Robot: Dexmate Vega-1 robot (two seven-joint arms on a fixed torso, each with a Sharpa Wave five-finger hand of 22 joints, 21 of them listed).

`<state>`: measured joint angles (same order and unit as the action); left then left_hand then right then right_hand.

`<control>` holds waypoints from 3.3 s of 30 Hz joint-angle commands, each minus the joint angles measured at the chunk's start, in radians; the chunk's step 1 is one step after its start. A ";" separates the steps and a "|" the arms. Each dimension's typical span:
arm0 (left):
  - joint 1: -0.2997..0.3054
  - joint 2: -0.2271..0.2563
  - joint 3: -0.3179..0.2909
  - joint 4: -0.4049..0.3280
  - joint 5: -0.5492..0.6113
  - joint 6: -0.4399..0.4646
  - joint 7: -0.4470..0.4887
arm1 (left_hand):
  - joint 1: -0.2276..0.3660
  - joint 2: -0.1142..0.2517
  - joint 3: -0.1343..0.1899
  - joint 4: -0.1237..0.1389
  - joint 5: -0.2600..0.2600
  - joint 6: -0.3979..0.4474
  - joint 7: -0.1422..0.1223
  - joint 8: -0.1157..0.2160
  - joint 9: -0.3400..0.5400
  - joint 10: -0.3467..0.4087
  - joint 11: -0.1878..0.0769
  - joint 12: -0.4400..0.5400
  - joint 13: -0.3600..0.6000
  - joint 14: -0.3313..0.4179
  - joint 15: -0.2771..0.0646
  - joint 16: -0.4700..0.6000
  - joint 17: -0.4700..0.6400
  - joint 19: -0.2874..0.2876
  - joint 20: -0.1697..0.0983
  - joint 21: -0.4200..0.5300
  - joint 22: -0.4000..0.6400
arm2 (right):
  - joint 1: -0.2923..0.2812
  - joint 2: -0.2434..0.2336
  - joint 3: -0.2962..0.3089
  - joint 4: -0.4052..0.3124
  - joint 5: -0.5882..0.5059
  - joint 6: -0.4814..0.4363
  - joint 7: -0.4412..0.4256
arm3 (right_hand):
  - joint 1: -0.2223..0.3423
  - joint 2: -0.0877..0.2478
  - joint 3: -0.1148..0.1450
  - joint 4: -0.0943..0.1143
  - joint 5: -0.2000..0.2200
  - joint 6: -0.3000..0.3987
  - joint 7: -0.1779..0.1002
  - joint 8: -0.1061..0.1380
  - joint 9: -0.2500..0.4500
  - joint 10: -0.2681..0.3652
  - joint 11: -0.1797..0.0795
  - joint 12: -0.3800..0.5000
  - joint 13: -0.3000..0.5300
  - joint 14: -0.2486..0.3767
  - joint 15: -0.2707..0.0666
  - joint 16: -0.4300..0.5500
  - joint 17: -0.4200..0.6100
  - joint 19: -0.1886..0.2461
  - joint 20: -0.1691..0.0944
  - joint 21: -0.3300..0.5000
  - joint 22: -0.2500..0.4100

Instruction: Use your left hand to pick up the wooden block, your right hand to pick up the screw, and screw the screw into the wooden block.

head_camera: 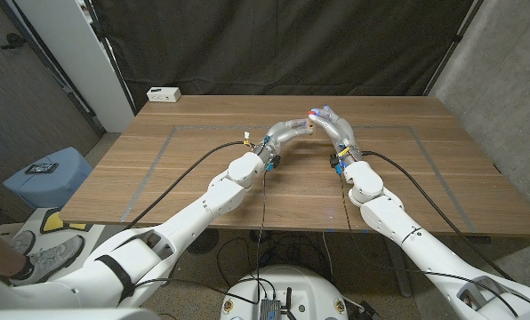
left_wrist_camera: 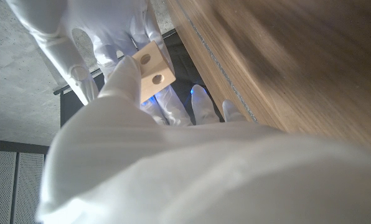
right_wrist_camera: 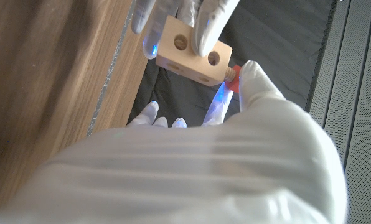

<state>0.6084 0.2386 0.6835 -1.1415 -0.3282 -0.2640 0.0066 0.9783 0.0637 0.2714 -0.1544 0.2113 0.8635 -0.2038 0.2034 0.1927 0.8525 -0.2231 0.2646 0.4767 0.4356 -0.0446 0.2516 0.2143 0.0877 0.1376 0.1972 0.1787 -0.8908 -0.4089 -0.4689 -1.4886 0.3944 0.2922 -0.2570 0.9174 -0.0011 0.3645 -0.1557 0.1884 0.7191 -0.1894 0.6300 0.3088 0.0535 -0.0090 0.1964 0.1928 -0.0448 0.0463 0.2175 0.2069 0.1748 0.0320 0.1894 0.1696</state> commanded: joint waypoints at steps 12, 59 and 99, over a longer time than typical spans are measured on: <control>0.011 0.006 -0.002 -0.017 -0.003 0.002 0.001 | 0.003 0.014 0.001 0.003 0.006 0.017 0.008 0.006 0.002 0.009 0.001 0.003 0.062 0.010 -0.082 -0.003 0.002 0.001 0.003 0.009 0.005 | -0.012 -0.004 0.000 -0.008 -0.002 0.002 -0.002 | 0.003 0.009 -0.002 0.000 0.006 -0.005 -0.003 0.007 0.003 -0.006 -0.002 -0.001 0.002 -0.004 0.000 0.001 0.004 -0.003 0.001 0.005 0.003; 0.021 0.010 -0.005 -0.034 -0.007 0.008 0.008 | 0.005 0.016 0.002 0.003 0.007 0.010 0.012 0.003 0.002 0.012 0.001 0.001 0.066 0.025 -0.084 -0.001 0.002 0.006 0.005 0.010 0.005 | -0.013 -0.018 -0.004 0.000 0.008 0.030 0.048 | -0.013 -0.010 -0.021 0.003 0.005 -0.122 -0.025 -0.044 -0.020 -0.062 0.004 -0.012 0.003 -0.027 0.015 -0.007 0.006 -0.035 0.015 -0.002 0.004; 0.032 0.028 -0.002 -0.072 0.000 0.026 0.010 | 0.007 0.017 0.003 0.003 0.008 0.009 0.014 0.003 0.002 0.012 0.001 -0.001 0.069 0.029 -0.084 0.000 0.004 0.007 0.001 0.010 0.005 | -0.022 -0.042 -0.001 -0.007 0.023 0.056 0.104 | -0.058 -0.025 -0.037 0.012 0.011 -0.285 -0.022 -0.137 -0.059 -0.152 0.014 -0.014 0.003 -0.074 0.041 -0.016 0.008 -0.086 0.033 -0.003 0.005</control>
<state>0.6358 0.2583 0.6800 -1.1961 -0.3339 -0.2465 0.0137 0.9839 0.0693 0.2729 -0.1559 0.2149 0.8576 -0.1978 0.1984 0.1934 0.8536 -0.2226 0.2555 0.4767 0.4516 -0.0467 0.2516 0.2164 0.0877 0.1376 0.2002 0.1787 -0.9104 -0.4363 -0.4717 -1.4824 0.4129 0.3490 -0.1729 0.8694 -0.0225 0.3291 -0.1440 0.1926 0.4466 -0.2137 0.5025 0.2506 -0.0852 0.0036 0.1847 0.1927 -0.1044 0.0872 0.2066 0.2117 0.0942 0.0659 0.1894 0.1696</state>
